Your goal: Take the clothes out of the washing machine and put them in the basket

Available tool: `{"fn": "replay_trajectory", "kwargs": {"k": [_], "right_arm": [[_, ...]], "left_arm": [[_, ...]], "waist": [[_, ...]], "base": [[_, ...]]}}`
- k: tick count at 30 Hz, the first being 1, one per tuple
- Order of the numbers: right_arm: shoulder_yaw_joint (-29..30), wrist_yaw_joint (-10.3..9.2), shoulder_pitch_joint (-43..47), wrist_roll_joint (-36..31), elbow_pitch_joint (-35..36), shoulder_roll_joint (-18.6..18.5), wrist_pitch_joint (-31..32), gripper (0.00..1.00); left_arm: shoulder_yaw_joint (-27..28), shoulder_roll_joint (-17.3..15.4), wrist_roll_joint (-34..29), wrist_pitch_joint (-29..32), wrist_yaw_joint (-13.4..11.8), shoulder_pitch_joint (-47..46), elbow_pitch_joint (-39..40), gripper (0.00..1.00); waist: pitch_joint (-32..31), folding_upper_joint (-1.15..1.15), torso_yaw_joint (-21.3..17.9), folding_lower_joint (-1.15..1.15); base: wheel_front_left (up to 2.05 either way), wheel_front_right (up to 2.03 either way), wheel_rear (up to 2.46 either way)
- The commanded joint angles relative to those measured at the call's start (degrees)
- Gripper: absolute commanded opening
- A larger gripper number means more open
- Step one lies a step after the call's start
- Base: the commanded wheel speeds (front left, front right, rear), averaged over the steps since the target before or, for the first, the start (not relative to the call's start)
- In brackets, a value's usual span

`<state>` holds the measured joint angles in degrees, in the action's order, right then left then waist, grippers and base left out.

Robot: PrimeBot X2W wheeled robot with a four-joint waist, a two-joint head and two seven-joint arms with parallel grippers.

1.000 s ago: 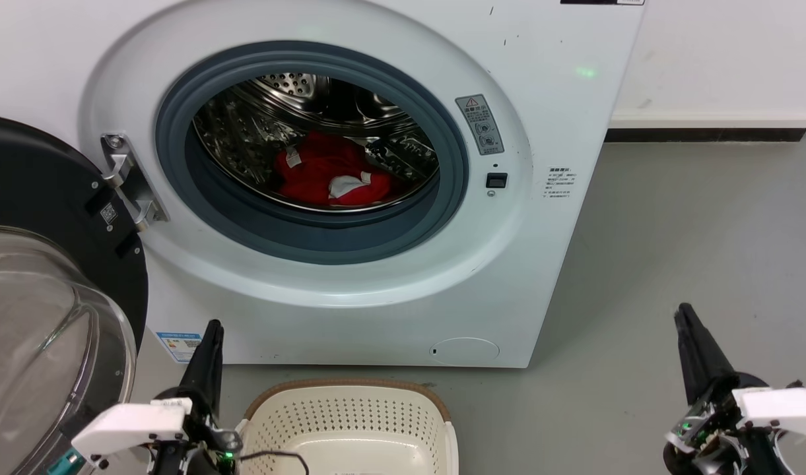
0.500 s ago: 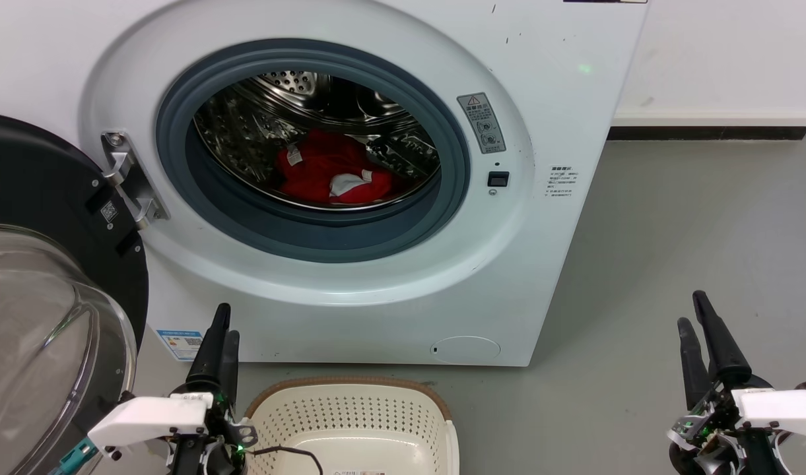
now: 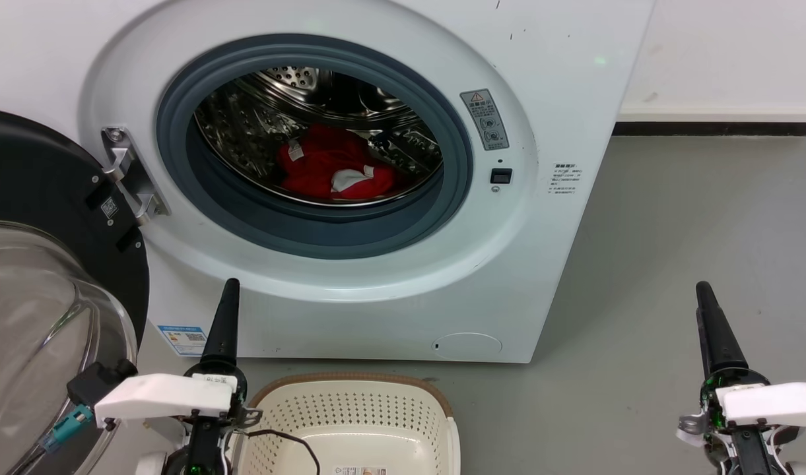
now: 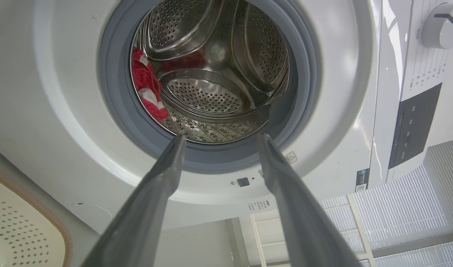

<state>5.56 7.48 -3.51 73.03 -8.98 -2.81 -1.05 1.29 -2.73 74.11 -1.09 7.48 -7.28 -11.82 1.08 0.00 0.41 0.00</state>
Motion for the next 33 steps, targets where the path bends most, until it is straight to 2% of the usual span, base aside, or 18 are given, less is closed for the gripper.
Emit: {"fn": "replay_trajectory", "kwargs": {"k": [1,21,33], "right_arm": [[0.0,0.02,-0.9,-1.6,1.3,-0.2,-0.4,1.0],[-0.6,0.02,0.0,-32.7,3.3,-0.2,-4.4,1.0],[-0.9,0.02,0.4,-43.8,2.6,-0.2,-6.5,1.0]], "left_arm": [[-0.1,-0.2,-1.5,-0.4,0.0,-1.7,1.1,1.0],[-1.4,-0.2,-26.1,-4.4,-0.2,-3.1,0.4,1.0],[-3.1,-0.2,-37.7,-6.4,-1.4,-3.3,-0.1,1.0]], "waist": [[0.0,0.0,0.0,0.0],[0.3,0.0,-0.7,0.0],[0.2,0.0,-0.8,0.0]], "base": [[0.0,0.0,0.0],[0.0,0.0,0.0],[0.0,0.0,0.0]]}}
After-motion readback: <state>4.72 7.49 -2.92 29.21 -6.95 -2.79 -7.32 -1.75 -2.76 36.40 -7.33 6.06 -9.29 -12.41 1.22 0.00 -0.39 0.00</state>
